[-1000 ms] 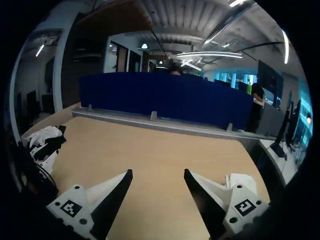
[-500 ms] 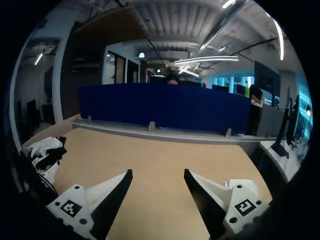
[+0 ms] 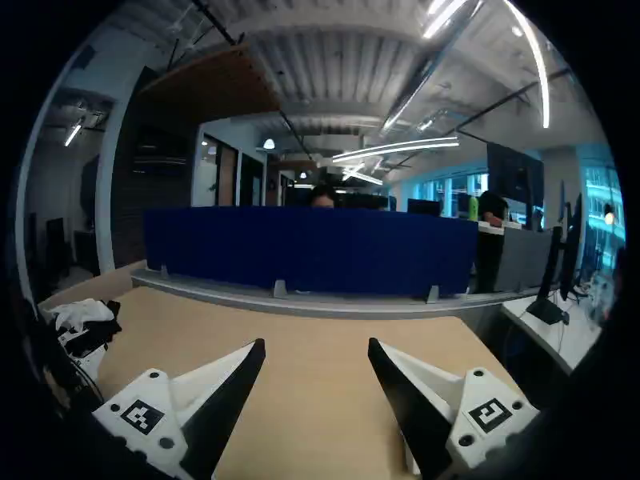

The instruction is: Fold towel

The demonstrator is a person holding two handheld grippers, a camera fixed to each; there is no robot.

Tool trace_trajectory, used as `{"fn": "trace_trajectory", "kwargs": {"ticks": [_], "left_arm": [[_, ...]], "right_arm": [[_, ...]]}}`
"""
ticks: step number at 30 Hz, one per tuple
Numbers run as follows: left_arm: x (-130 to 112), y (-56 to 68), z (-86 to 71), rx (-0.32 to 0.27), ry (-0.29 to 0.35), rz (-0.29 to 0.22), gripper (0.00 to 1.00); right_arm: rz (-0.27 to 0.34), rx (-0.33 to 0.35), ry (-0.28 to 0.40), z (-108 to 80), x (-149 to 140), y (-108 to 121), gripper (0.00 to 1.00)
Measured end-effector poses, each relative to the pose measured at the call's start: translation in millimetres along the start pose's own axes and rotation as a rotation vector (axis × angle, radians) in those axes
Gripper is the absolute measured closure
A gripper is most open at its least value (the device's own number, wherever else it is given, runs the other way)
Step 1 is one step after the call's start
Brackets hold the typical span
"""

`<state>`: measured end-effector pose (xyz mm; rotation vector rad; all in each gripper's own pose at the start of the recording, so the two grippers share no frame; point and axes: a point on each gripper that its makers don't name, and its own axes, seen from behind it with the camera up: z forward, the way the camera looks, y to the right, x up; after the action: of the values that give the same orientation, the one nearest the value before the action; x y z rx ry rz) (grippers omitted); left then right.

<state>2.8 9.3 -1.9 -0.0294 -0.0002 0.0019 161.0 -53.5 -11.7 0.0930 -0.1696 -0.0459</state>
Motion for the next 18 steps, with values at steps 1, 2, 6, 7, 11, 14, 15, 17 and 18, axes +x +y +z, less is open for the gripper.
{"fn": "trace_trajectory", "kwargs": {"ticks": [1, 2, 6, 7, 11, 14, 15, 17, 18], "left_arm": [[0.0, 0.0, 0.2, 0.000, 0.000, 0.000, 0.02], [0.1, 0.0, 0.4, 0.000, 0.000, 0.000, 0.02], [-0.2, -0.3, 0.6, 0.000, 0.000, 0.000, 0.02], [-0.3, -0.3, 0.7, 0.000, 0.000, 0.000, 0.02], [-0.6, -0.6, 0.7, 0.000, 0.000, 0.000, 0.02], [-1.0, -0.5, 0.5, 0.000, 0.000, 0.000, 0.02], [-1.1, -0.5, 0.4, 0.000, 0.000, 0.000, 0.02], [-1.3, -0.6, 0.2, 0.000, 0.000, 0.000, 0.02], [-1.3, -0.7, 0.2, 0.000, 0.000, 0.000, 0.02]], "right_arm": [[0.004, -0.007, 0.010, -0.3, 1.2, 4.8, 0.00], [0.007, -0.014, 0.018, -0.5, 2.3, 9.1, 0.00], [0.026, -0.029, 0.047, -1.3, 2.5, 23.5, 0.00], [0.034, -0.033, 0.055, -1.3, 1.4, 27.2, 0.00], [0.058, -0.040, 0.075, 0.2, -7.5, 37.1, 0.00], [0.065, -0.037, 0.083, 3.7, -21.2, 41.9, 0.01], [0.068, -0.037, 0.083, 5.4, -27.2, 44.0, 0.01], [0.080, -0.041, 0.083, 10.1, -42.3, 49.4, 0.01], [0.086, -0.042, 0.082, 12.1, -49.3, 51.4, 0.00]]}}
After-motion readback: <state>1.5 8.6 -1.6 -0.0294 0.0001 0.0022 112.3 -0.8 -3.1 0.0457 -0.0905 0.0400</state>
